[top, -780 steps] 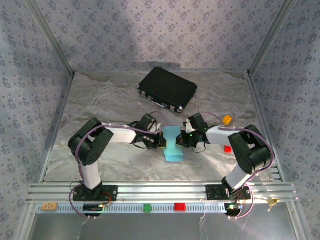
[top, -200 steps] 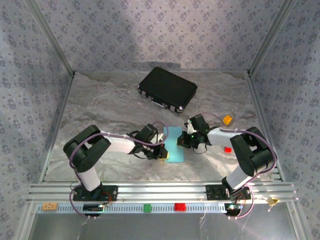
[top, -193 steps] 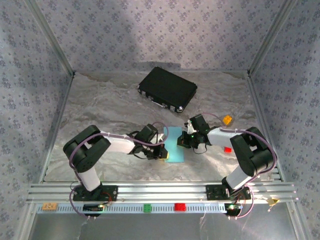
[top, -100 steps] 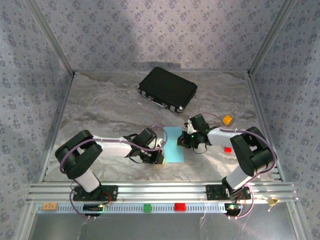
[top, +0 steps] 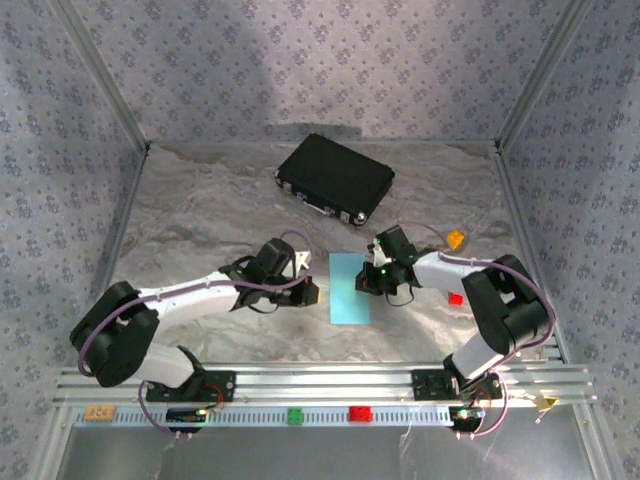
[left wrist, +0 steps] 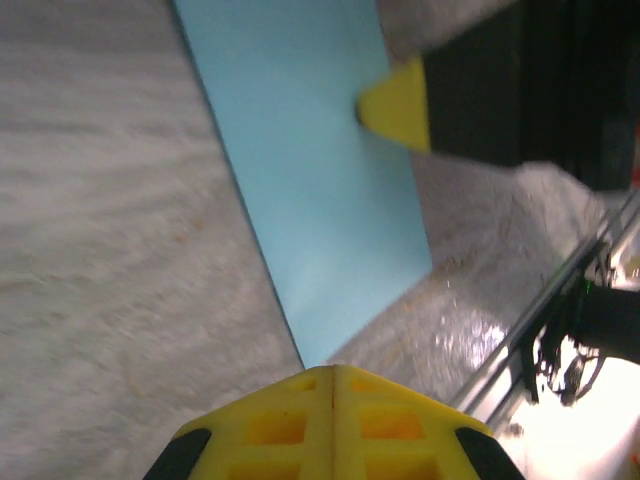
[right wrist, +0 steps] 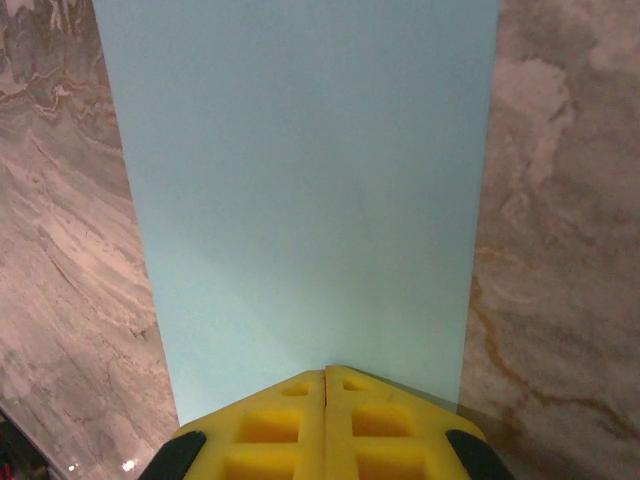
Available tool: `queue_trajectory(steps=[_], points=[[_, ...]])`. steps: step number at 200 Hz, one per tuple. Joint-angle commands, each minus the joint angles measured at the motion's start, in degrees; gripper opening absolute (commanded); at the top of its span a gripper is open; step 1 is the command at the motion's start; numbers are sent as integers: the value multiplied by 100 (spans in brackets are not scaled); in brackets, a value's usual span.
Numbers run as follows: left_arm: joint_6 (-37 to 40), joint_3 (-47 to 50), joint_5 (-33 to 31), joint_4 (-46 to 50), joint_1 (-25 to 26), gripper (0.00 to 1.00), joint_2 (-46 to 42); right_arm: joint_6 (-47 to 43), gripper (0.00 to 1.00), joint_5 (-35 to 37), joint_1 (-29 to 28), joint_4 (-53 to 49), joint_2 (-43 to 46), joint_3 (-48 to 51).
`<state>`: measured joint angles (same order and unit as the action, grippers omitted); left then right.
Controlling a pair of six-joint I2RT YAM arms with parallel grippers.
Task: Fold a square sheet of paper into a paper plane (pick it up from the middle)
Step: First fold the square sheet of paper in half at the center of the table.
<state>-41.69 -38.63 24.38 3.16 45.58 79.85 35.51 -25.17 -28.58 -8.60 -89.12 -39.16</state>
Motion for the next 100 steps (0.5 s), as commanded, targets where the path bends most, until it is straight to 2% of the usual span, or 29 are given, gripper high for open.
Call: queue_trajectory(steps=[1,44,79,100], points=[[-59,-428,24,-131,-249,0,53,148,7,618,-125,-409,738,-103],[-331,-959,-31,136,-548,0,426,1356,17,1537,-328,-771,2051,207],[280,-1639,406,787,-679,0,1048,2056,26,2306,-855,-767,2940,716],[203,-1587,673,151,-797,1,1349,2100,32,2497,-929,-772,3291,1009]])
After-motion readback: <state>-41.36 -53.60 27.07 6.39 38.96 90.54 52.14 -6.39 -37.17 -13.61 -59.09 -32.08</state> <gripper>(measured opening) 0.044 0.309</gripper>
